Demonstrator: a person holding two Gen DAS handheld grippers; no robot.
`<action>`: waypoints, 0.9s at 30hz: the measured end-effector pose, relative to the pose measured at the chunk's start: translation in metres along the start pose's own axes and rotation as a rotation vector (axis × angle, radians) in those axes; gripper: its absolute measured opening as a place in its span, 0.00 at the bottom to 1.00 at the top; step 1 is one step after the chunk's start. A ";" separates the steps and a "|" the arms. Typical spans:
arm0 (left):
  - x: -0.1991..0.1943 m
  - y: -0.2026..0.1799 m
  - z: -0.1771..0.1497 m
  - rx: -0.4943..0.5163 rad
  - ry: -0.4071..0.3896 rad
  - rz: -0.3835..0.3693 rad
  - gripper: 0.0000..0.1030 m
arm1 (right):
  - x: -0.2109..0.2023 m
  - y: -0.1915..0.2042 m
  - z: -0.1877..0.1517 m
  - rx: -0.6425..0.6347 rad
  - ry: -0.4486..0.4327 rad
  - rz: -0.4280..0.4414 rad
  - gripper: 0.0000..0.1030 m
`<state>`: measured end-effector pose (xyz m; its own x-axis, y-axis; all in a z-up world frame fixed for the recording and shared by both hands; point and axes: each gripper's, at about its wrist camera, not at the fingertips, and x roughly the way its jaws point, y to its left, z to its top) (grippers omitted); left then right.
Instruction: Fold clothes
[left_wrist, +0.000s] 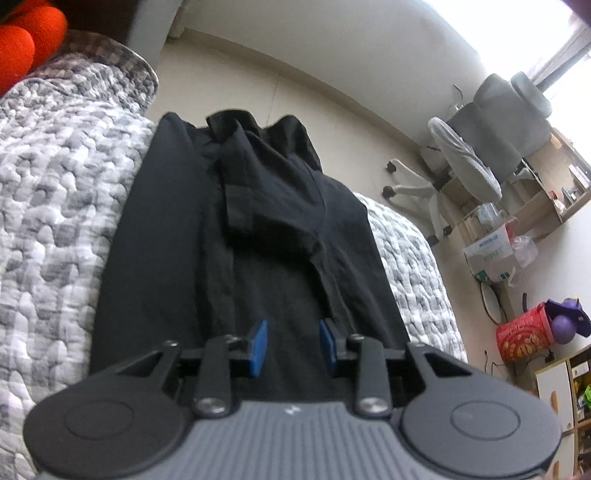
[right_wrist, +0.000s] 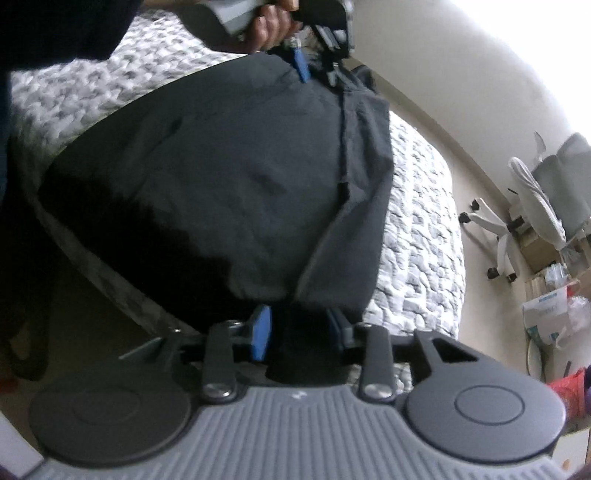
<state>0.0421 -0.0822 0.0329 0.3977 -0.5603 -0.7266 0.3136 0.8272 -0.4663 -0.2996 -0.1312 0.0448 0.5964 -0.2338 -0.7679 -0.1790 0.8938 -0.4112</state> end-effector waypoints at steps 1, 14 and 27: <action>0.001 -0.002 -0.001 0.007 0.004 0.001 0.33 | 0.004 0.003 0.001 -0.002 0.017 -0.005 0.25; 0.007 -0.005 -0.002 -0.002 0.005 -0.018 0.36 | -0.031 -0.018 0.030 0.307 -0.095 0.179 0.00; 0.040 -0.032 0.004 0.042 -0.063 -0.009 0.43 | -0.024 -0.027 0.025 0.401 -0.121 0.206 0.00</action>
<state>0.0512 -0.1309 0.0205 0.4478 -0.5700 -0.6888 0.3525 0.8206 -0.4499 -0.2897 -0.1398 0.0866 0.6714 -0.0104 -0.7410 -0.0013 0.9999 -0.0152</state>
